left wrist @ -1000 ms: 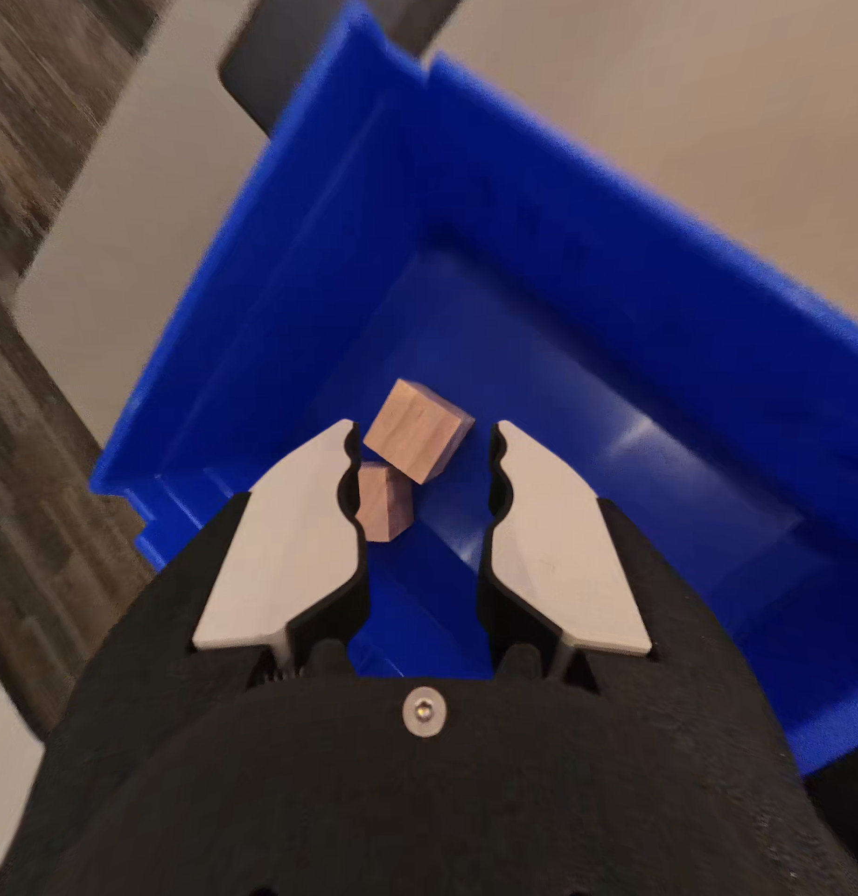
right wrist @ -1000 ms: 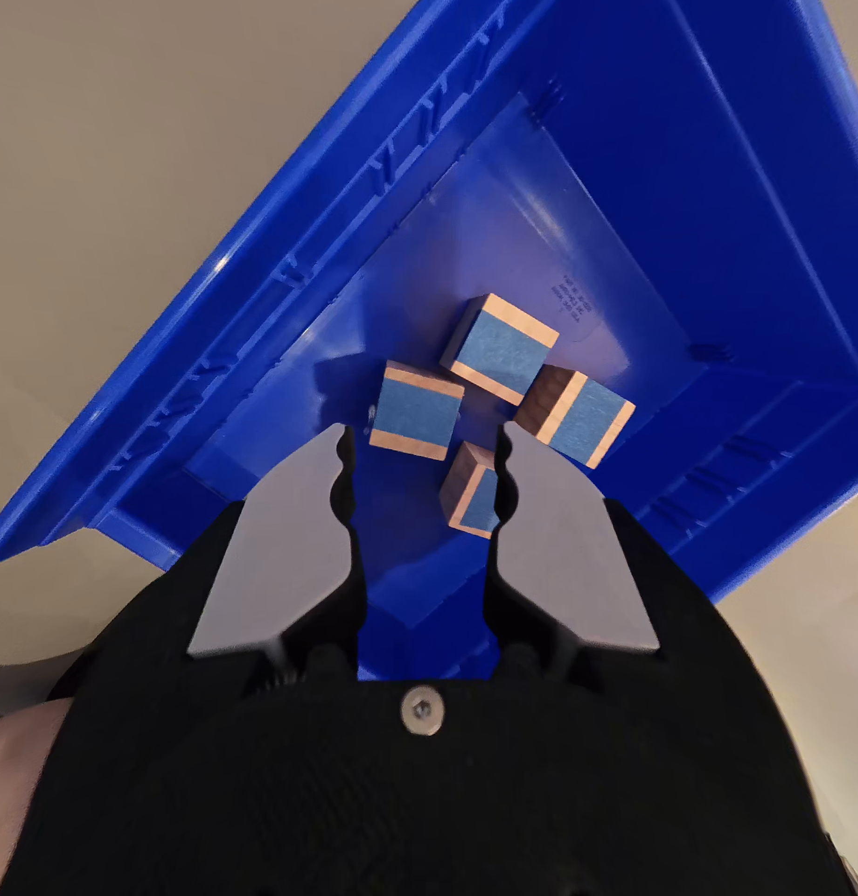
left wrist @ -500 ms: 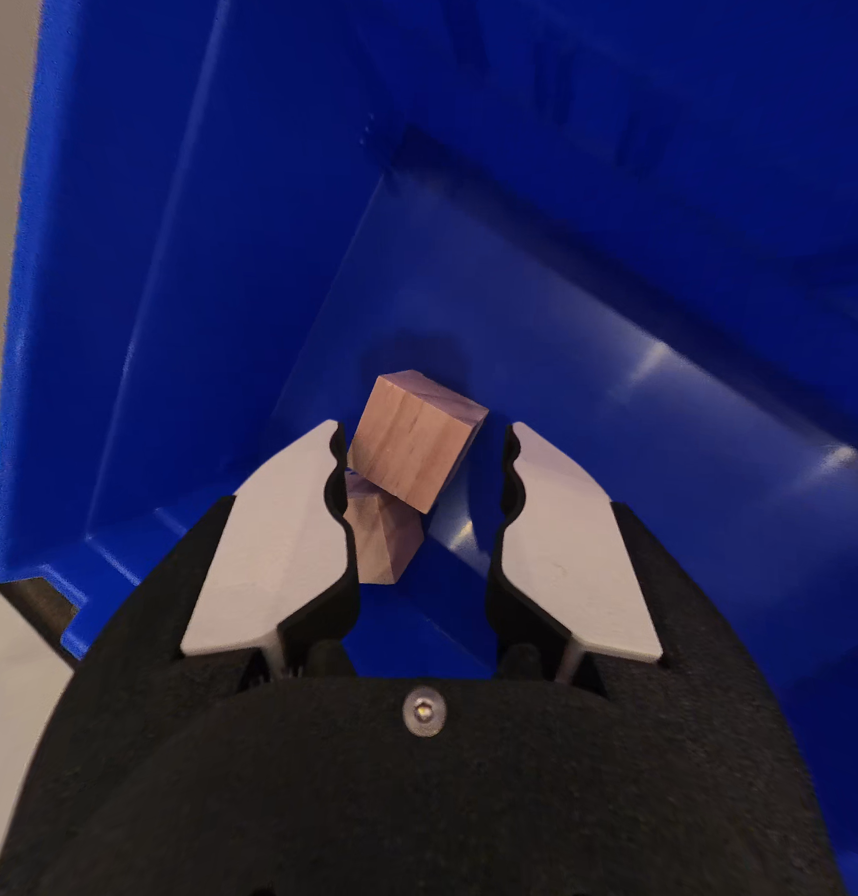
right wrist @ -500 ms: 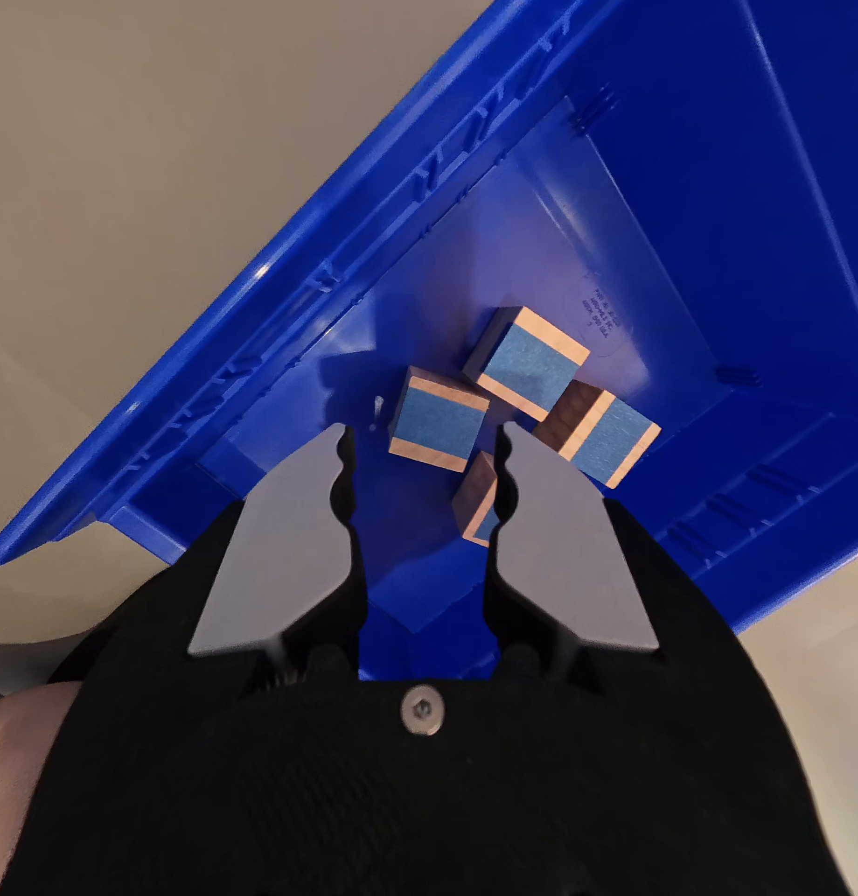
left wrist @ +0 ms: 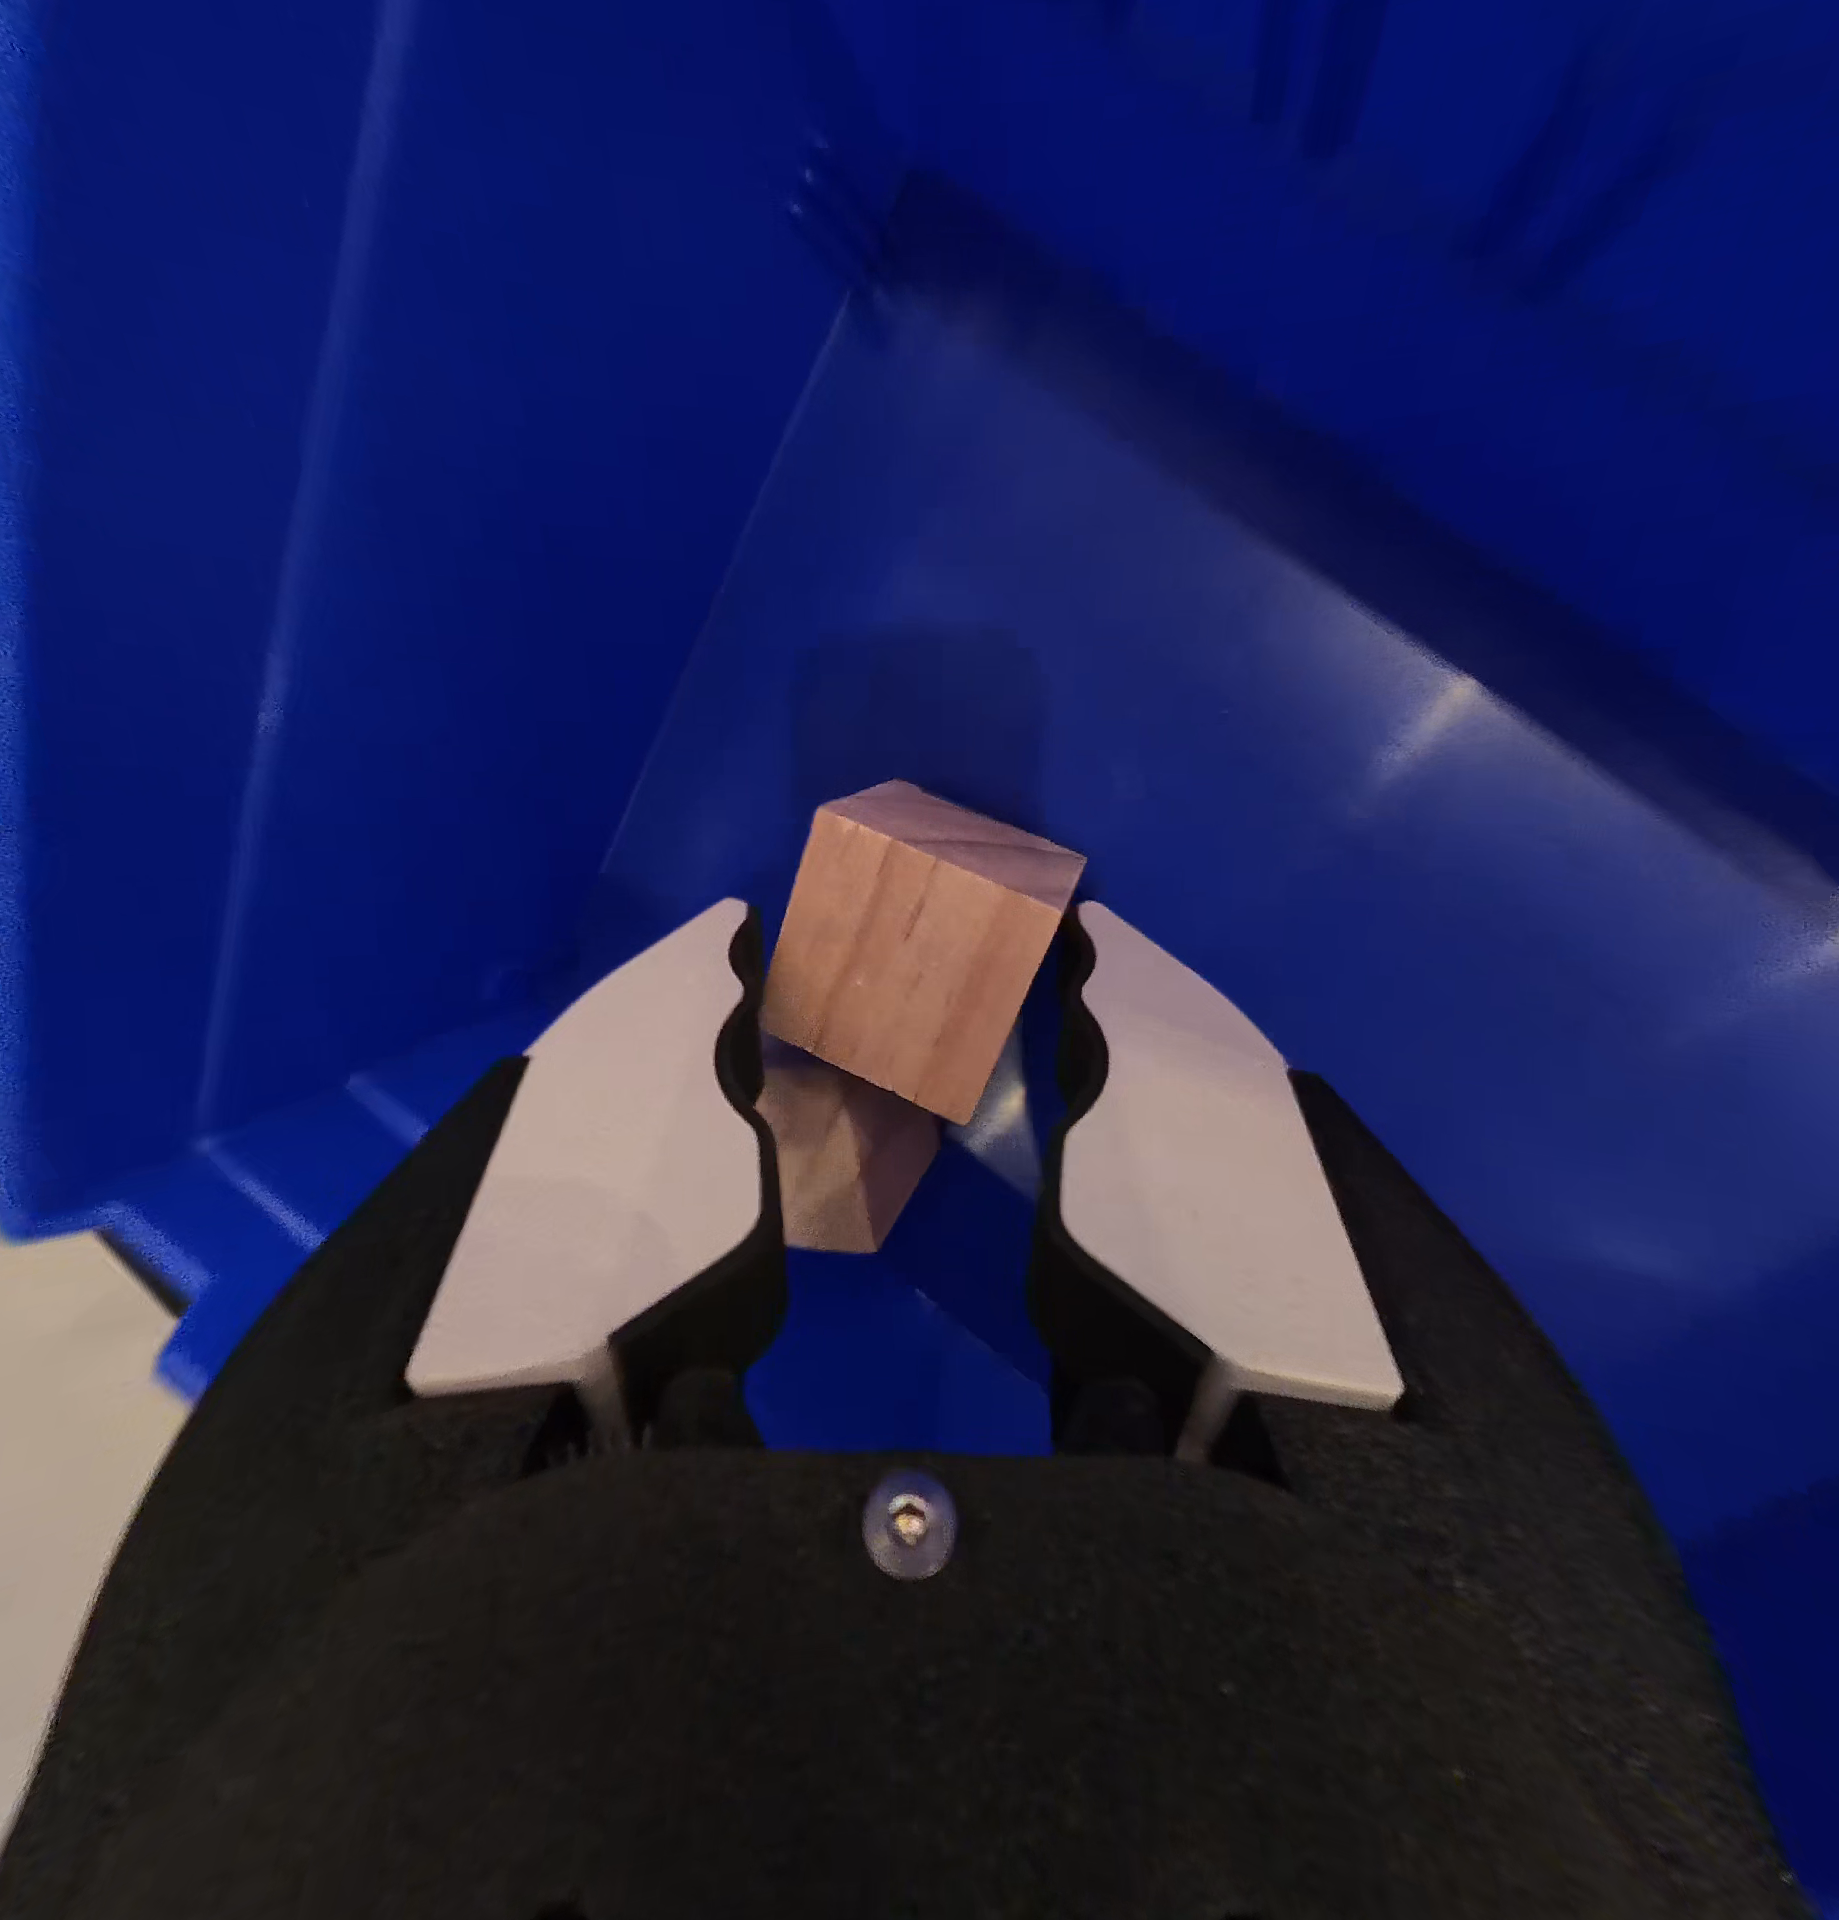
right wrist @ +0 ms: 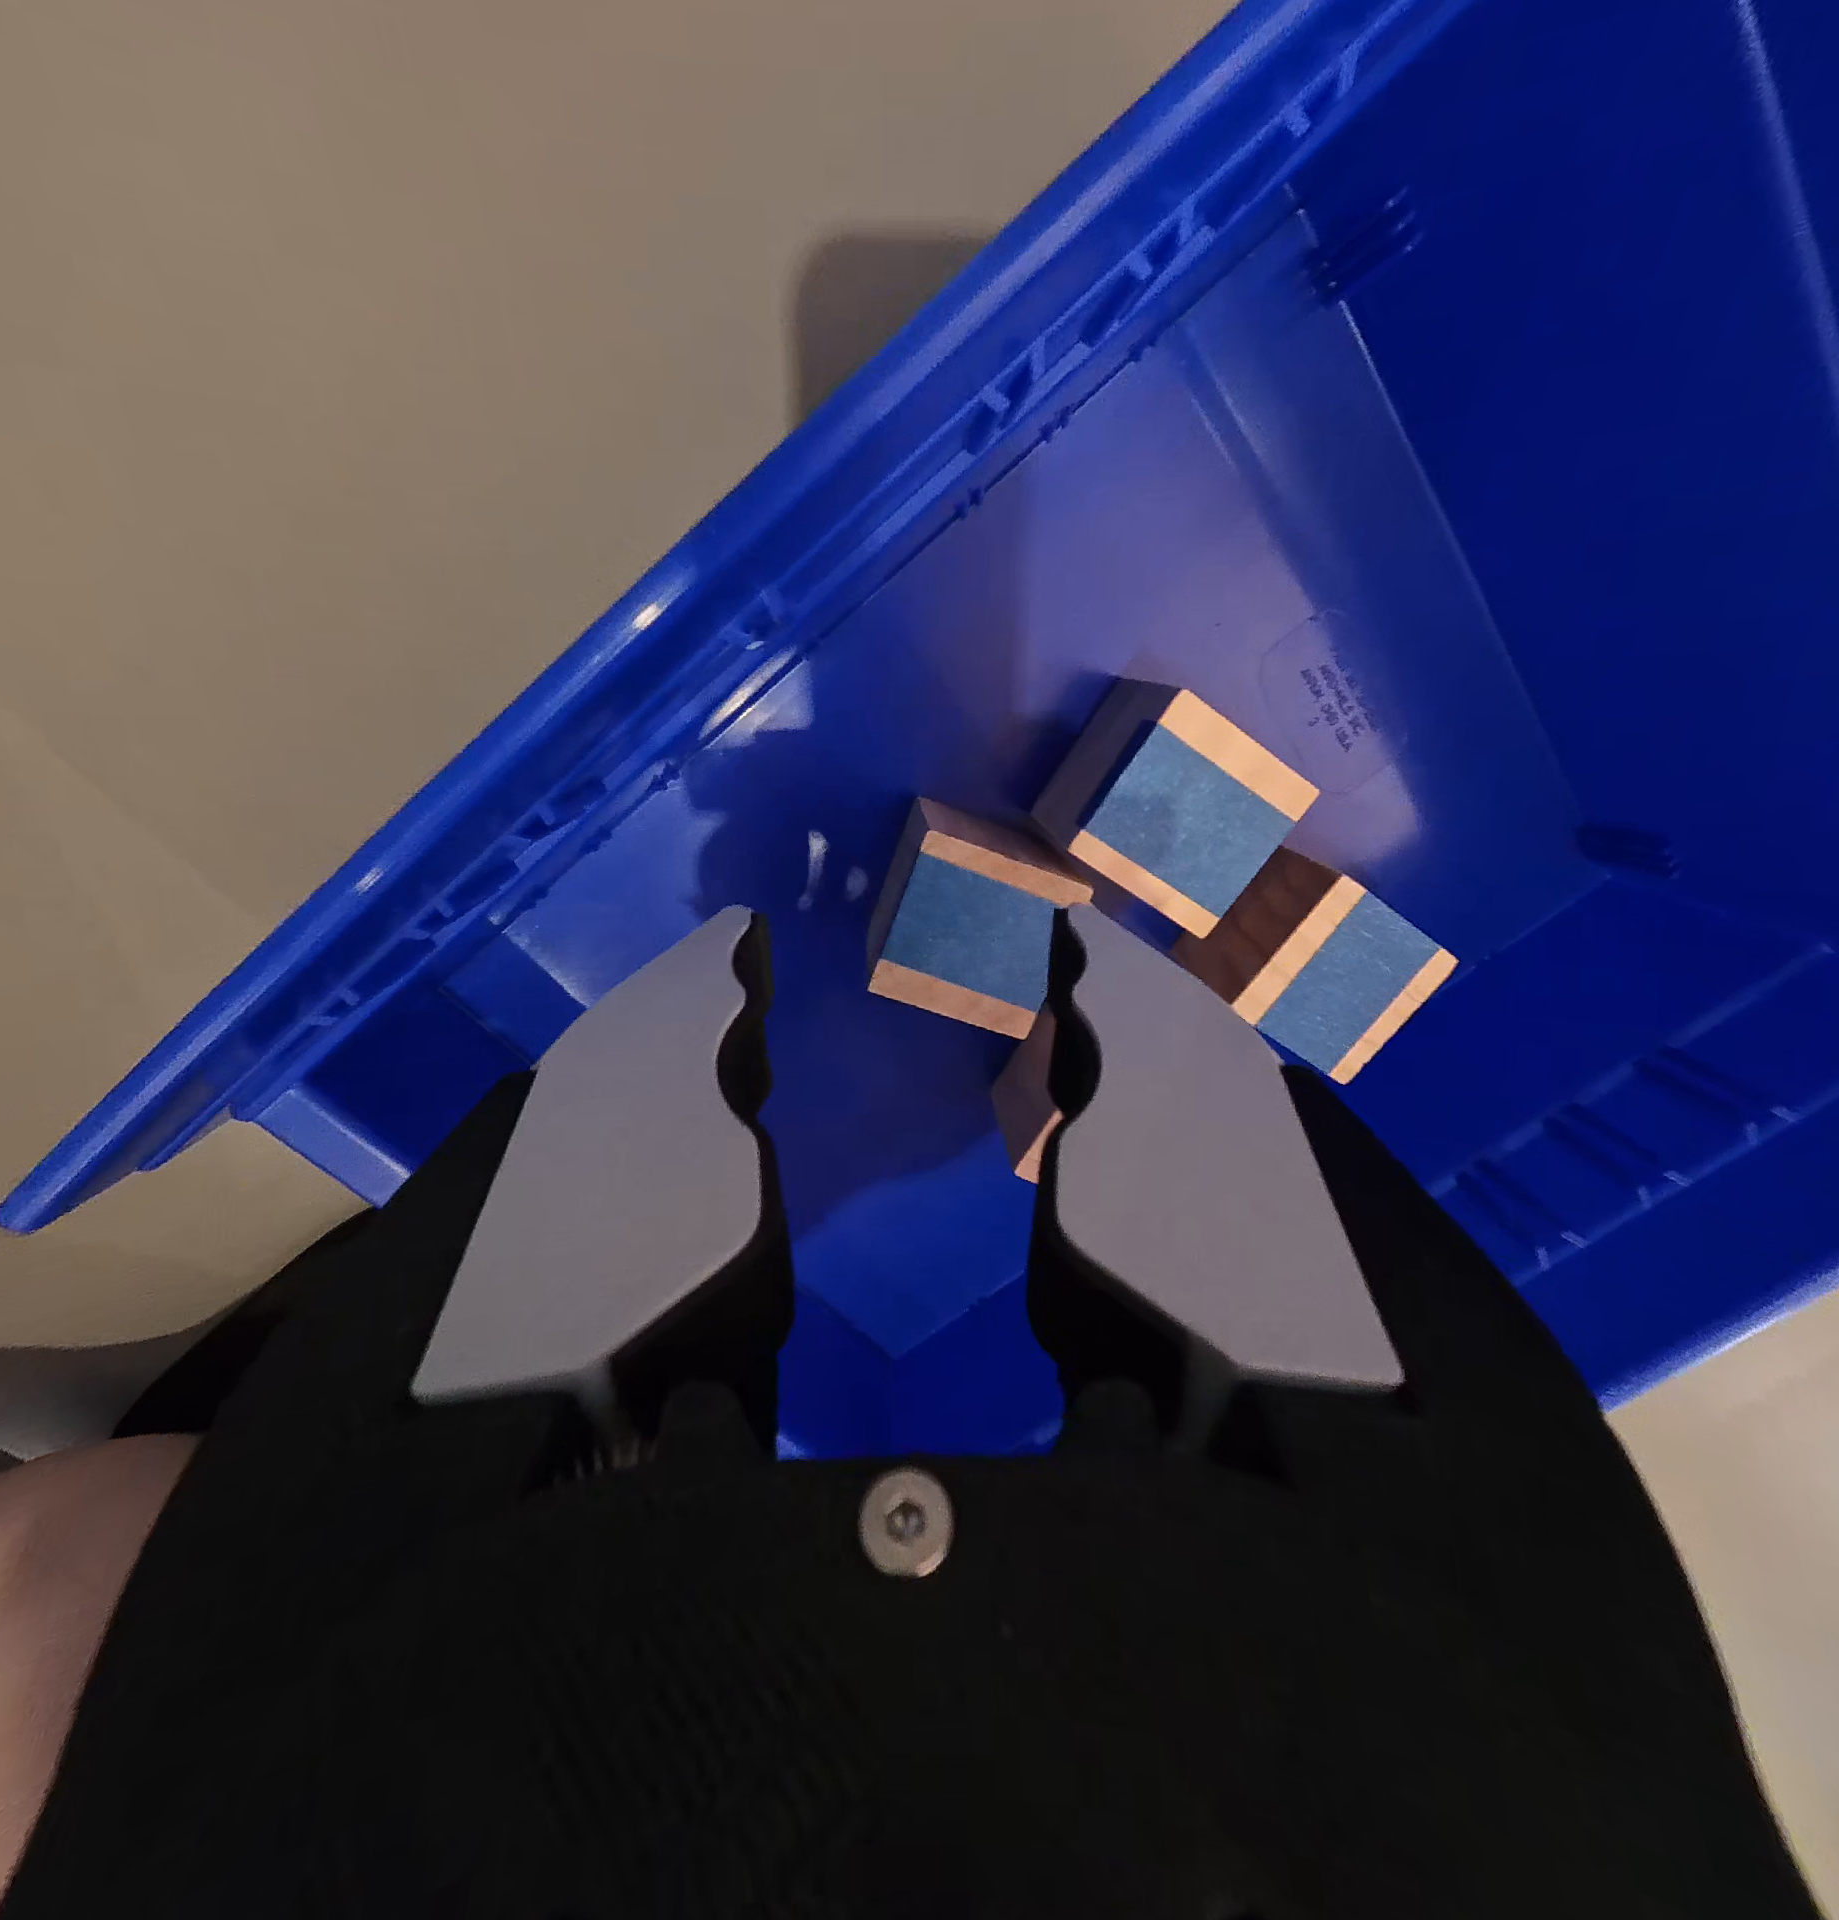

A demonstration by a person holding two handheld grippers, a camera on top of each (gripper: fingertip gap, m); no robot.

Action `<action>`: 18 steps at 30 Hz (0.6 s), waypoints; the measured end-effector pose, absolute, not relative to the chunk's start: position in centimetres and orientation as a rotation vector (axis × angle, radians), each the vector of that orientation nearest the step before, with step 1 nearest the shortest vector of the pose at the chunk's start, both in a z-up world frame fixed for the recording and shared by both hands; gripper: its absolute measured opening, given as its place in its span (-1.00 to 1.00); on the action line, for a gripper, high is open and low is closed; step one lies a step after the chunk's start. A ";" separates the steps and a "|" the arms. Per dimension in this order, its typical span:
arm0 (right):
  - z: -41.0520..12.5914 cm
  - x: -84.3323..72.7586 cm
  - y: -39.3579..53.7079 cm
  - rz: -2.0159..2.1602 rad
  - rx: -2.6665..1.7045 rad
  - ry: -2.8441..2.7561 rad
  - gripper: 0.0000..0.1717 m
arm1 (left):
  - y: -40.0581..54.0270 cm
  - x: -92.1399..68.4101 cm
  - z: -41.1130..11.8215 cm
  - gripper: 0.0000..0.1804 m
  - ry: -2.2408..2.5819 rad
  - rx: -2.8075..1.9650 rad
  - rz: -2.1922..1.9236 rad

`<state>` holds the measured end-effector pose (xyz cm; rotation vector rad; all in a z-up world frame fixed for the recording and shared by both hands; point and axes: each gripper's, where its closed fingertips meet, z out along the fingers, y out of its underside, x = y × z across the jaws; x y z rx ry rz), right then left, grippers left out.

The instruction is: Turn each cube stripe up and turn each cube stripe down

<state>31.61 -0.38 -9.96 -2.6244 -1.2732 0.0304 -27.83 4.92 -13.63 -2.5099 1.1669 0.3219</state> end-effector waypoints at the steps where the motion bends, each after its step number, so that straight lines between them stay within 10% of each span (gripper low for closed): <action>1: -9.8 31.7 -0.3 0.024 -2.618 -1.266 -0.38 | 5.2 -27.9 -12.9 -0.41 1.140 -2.493 0.349; 9: -3.7 30.9 2.8 -0.174 -2.287 -1.154 -0.42 | 5.5 -23.5 1.2 -0.44 0.849 -2.070 0.272; 18: 6.8 14.1 -0.6 -0.055 -1.382 -1.276 -0.18 | -2.3 -3.9 10.6 -0.45 0.918 -1.660 -0.749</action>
